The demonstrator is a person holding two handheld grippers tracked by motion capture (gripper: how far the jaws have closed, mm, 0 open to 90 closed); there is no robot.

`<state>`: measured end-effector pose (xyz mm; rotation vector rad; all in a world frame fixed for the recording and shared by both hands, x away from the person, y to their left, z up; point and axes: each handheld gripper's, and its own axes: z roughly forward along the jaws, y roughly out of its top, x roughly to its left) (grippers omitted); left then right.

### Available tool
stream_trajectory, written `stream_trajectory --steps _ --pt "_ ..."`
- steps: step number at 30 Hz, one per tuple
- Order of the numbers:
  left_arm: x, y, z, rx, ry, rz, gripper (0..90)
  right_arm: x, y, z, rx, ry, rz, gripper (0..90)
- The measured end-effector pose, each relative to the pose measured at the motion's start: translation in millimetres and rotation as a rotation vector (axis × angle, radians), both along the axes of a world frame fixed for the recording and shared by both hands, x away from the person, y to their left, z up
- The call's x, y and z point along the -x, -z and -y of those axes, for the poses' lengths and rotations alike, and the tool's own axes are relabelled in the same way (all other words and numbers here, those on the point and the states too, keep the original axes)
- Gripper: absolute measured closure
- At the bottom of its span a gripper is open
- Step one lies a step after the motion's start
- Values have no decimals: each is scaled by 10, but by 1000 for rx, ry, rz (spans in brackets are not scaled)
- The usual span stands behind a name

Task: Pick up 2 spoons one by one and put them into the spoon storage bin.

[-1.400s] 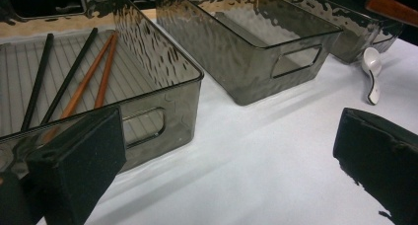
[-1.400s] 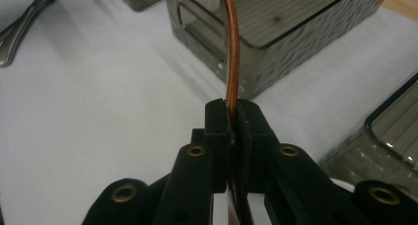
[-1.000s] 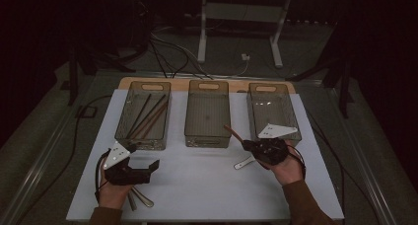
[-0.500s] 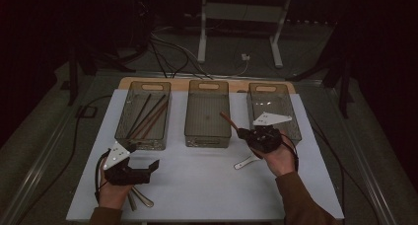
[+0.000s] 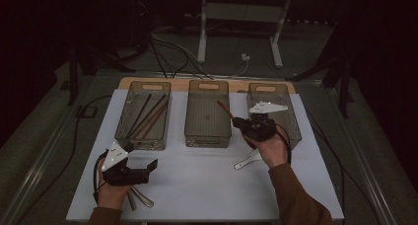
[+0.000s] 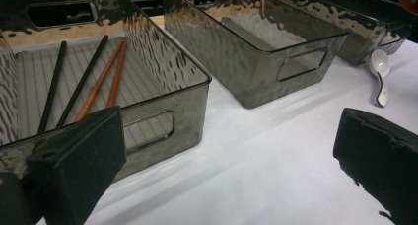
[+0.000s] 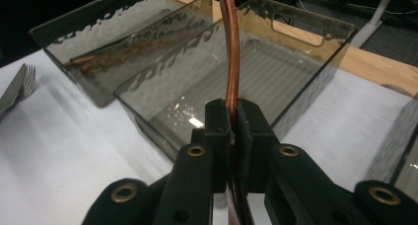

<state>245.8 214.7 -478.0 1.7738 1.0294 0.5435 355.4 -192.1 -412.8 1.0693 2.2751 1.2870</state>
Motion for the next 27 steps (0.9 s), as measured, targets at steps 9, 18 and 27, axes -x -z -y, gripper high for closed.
stream_trajectory --steps 9,18,27 --pt "-5 -4 -8 -10 2 -3 8 -135 19 -102 -38 14 -19 850" --pt "-4 -25 -27 -14 2 8 8 -255 38 -150 -77 35 -36 849" --pt "18 -26 -45 -14 -34 37 8 -335 95 -189 -105 71 -48 849"
